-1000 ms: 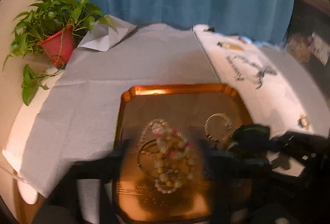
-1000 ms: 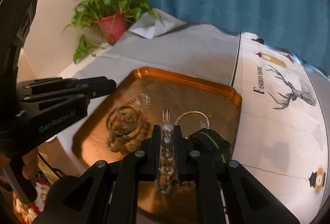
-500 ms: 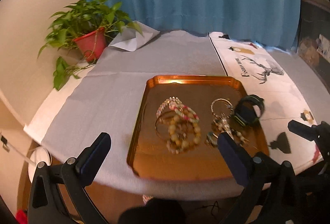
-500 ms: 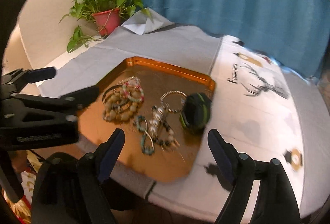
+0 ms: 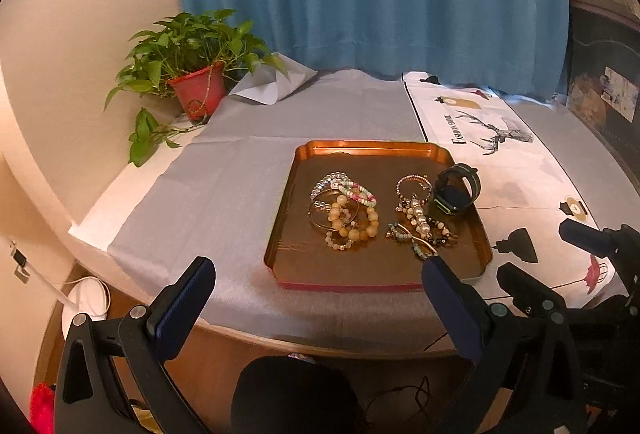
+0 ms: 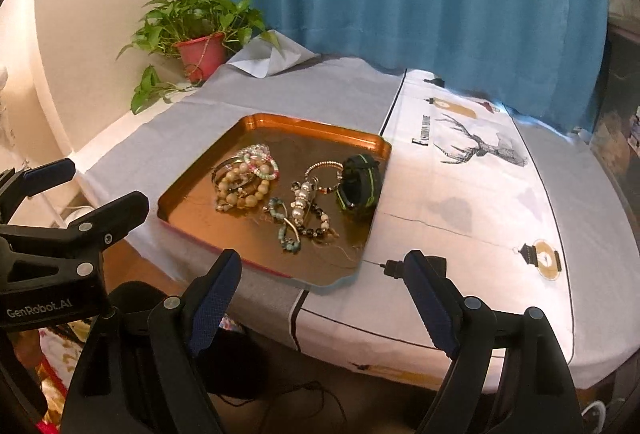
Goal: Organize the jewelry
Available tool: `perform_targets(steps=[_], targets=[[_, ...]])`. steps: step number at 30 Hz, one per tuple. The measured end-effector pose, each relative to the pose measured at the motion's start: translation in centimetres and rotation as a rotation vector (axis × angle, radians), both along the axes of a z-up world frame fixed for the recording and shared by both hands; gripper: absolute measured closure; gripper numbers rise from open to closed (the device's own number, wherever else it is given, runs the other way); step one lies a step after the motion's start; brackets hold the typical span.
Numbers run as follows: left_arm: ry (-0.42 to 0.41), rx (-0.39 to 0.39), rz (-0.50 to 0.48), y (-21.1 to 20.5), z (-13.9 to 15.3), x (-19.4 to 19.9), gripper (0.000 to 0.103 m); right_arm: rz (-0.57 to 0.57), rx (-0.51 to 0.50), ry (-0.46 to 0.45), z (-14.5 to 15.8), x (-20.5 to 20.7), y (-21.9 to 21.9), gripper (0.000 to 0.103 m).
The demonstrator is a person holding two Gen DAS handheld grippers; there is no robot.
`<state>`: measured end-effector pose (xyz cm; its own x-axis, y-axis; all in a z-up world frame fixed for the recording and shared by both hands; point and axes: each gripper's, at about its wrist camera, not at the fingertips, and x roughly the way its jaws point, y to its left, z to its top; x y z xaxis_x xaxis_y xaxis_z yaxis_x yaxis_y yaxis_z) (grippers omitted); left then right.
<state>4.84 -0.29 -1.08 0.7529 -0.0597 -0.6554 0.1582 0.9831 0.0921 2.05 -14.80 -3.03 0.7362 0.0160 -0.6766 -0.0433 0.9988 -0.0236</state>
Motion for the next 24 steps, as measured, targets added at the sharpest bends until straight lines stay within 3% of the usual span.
perform_targets(steps=[24], targets=[[-0.027, -0.005, 0.017, 0.4, 1.4, -1.0, 0.000, -0.010, -0.020, -0.039, 1.8, -1.5, 0.0, 0.019]])
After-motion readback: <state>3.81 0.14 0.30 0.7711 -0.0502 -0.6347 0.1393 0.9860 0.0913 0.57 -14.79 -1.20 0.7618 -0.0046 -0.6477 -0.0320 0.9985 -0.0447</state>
